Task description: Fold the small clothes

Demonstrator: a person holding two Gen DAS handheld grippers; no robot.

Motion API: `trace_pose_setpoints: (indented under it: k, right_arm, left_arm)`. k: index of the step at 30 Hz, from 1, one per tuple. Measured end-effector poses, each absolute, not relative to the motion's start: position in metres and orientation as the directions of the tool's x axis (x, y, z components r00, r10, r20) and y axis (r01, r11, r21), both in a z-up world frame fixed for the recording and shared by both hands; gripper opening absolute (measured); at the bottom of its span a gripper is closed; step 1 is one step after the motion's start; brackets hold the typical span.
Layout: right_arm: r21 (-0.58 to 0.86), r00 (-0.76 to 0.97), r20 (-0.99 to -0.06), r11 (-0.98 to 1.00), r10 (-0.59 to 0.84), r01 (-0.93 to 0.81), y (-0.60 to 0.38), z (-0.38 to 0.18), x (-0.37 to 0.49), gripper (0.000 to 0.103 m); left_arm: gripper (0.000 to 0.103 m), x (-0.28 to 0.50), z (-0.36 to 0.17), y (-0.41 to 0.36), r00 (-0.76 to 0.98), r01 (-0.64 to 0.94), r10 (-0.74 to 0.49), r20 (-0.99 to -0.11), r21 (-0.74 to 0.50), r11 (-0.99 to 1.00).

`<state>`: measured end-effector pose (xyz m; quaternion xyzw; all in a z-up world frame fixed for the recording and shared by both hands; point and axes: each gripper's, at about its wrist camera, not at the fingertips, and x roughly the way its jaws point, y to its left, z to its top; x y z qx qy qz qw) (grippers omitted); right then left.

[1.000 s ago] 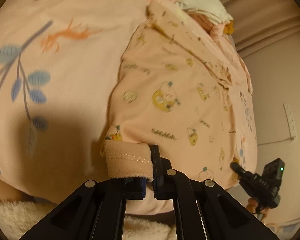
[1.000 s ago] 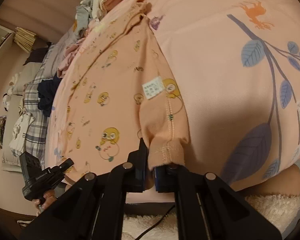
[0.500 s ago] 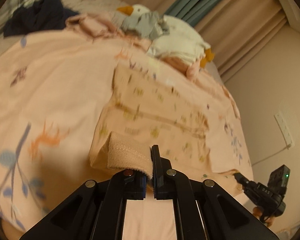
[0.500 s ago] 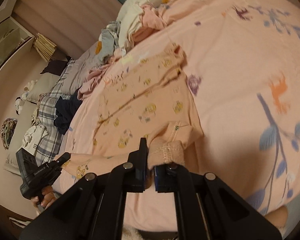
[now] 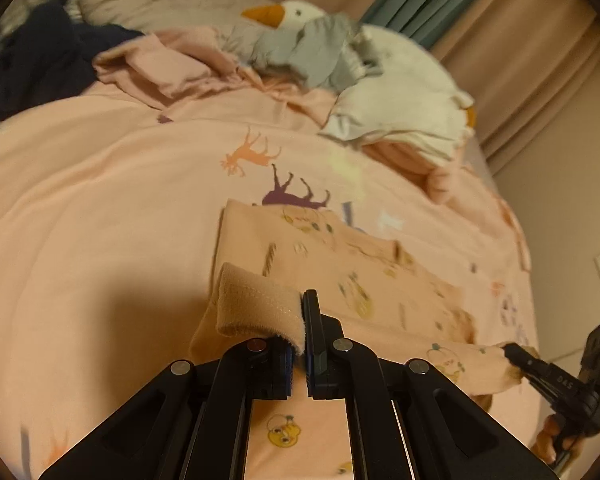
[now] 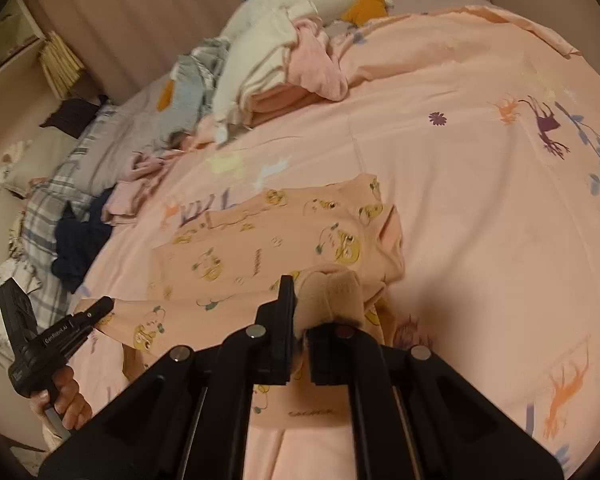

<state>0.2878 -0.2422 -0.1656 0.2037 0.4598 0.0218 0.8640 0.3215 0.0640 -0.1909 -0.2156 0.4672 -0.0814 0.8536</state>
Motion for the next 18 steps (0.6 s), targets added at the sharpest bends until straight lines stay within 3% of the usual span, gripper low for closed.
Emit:
trace_pose_setpoints:
  k: [9, 12, 14, 16, 18]
  right_arm:
    - [0.355, 0.439, -0.872, 0.898, 0.218, 0.259, -0.265, -0.235, 0.382, 0.007]
    - [0.383, 0.416, -0.873, 0.885, 0.253, 0.265, -0.270, -0.251, 0.387, 0.007]
    - [0.422, 0.419, -0.861, 0.867, 0.290, 0.267, -0.276, -0.246, 0.383, 0.008]
    - [0.439, 0.428, -0.853, 0.853, 0.298, 0.281, -0.286, -0.232, 0.377, 0.012]
    - [0.395, 0.450, -0.861, 0.870, 0.238, 0.295, -0.292, -0.211, 0.367, 0.031]
  left_arm:
    - [0.004, 0.380, -0.255, 0.062, 0.451, -0.132, -0.313, -0.836, -0.410, 0.903]
    - [0.004, 0.378, -0.250, 0.071, 0.459, -0.121, -0.348, -0.818, -0.445, 0.887]
    - [0.004, 0.377, -0.237, 0.077, 0.453, -0.137, -0.306, -0.837, -0.405, 0.904]
    - [0.004, 0.370, -0.216, 0.086, 0.473, -0.153, -0.250, -0.845, -0.358, 0.921]
    - [0.004, 0.358, -0.196, 0.091, 0.514, -0.140, -0.219, -0.829, -0.333, 0.933]
